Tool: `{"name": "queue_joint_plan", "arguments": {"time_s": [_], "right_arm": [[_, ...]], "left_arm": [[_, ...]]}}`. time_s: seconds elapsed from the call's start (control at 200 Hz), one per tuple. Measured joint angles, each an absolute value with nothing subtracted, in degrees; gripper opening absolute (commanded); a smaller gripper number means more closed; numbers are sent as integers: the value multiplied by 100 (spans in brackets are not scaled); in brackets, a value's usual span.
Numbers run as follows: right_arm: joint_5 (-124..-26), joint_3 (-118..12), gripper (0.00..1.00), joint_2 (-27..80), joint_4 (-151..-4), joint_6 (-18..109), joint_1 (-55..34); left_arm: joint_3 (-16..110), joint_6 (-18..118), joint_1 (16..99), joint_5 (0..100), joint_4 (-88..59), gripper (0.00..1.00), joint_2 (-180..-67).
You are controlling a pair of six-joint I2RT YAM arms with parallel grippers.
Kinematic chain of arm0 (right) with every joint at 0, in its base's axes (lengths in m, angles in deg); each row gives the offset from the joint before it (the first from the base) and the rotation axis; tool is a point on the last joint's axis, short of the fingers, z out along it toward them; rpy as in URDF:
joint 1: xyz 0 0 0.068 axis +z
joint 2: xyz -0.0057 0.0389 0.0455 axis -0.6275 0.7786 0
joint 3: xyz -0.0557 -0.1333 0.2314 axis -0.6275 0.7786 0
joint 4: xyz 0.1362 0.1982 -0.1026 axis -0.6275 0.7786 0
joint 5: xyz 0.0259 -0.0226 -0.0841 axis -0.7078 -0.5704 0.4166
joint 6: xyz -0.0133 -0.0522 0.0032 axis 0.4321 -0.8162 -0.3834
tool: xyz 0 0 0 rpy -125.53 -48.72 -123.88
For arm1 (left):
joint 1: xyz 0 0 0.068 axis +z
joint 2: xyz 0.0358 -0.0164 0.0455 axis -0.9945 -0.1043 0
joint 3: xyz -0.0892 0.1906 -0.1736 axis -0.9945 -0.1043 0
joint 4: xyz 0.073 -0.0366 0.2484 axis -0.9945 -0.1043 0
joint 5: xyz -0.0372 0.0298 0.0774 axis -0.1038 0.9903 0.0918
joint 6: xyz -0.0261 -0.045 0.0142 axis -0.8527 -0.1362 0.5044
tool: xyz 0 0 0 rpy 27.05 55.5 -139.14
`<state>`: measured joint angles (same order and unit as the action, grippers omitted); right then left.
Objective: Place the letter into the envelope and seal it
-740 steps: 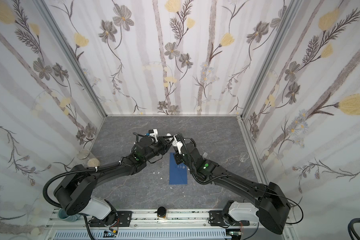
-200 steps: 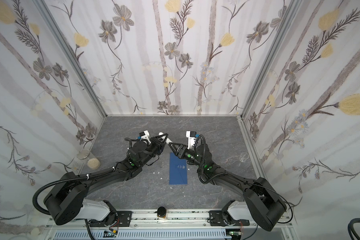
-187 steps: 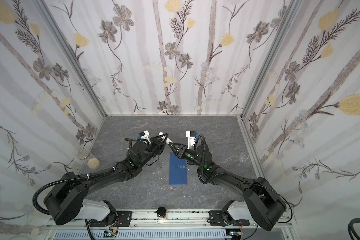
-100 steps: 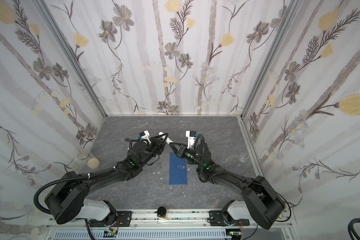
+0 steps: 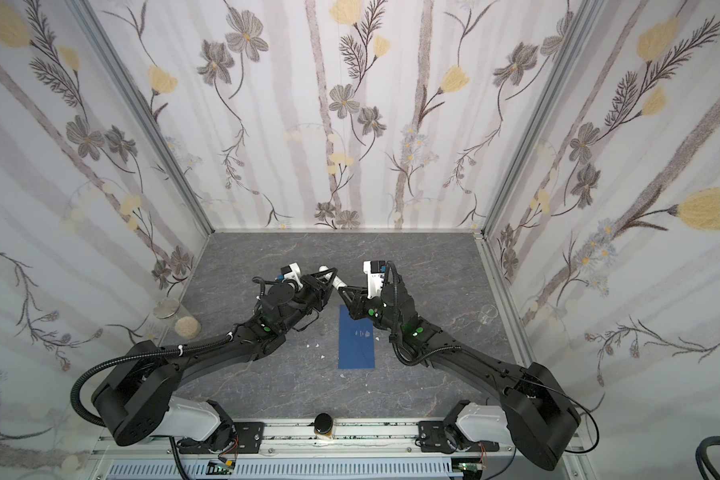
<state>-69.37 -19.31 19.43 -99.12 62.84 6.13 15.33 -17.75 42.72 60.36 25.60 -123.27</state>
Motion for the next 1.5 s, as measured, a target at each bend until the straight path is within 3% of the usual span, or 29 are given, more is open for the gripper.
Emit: {"name": "queue_joint_plan", "arguments": {"time_s": [0.595, 1.124, 1.344, 1.424, 1.499], "right_arm": [[-4041, -2497, 11, 1805, -8143, 3530, 1948], [-787, -2482, 7, 2699, -8532, 1128, 3364], [-59, -2487, 7, 3112, -8891, 562, 3563], [7, -2487, 10, 3178, -8937, 501, 3581], [11, -2487, 25, 3184, -8961, 503, 3581]], "left_arm": [[1529, -1760, 4363, 4939, 2405, 0, -12395], [1553, -1535, 4366, 4412, 1787, 0, -12275], [1612, -1443, 4355, 4375, 1588, 0, -12275], [1612, -1436, 4352, 4388, 1511, 0, -12275], [1612, -1428, 4352, 4408, 1507, 0, -12260]]}}
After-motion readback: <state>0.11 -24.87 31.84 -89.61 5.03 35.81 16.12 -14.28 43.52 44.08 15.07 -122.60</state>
